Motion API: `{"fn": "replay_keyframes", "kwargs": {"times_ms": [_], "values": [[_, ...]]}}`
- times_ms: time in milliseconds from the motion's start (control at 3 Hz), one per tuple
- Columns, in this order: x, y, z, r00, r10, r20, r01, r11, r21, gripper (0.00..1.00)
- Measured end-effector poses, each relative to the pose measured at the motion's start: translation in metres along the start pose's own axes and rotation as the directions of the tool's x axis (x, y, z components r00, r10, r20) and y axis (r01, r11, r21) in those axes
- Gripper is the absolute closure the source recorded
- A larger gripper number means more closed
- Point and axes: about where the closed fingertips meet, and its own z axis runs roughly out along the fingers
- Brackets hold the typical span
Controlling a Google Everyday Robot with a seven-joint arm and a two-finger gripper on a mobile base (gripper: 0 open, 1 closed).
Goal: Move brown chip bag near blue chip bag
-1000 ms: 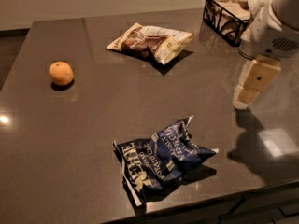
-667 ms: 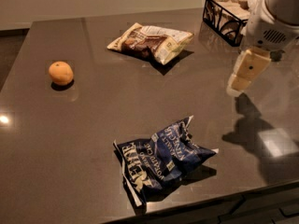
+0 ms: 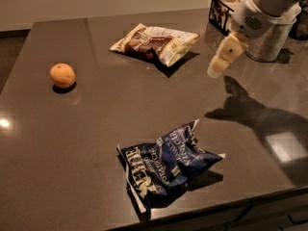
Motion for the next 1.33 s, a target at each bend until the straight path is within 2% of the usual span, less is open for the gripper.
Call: {"fn": "replay_keyframes", "kwargs": {"times_ms": [333,667,1000,1333], "values": [[-0.033,-0.015,0.031,0.998,0.042,0.050,-0.040,0.9985,-0.037,0.00],[-0.063,-0.024,0.064,0.993,0.085,0.078,-0.081,0.9957,-0.045,0.00],[-0.090,-0.032,0.095,0.987,0.127,0.095,-0.127,0.9919,0.001,0.00],[-0.105,-0.052,0.118,0.981,0.172,0.087,-0.178,0.9819,0.065,0.00]]}}
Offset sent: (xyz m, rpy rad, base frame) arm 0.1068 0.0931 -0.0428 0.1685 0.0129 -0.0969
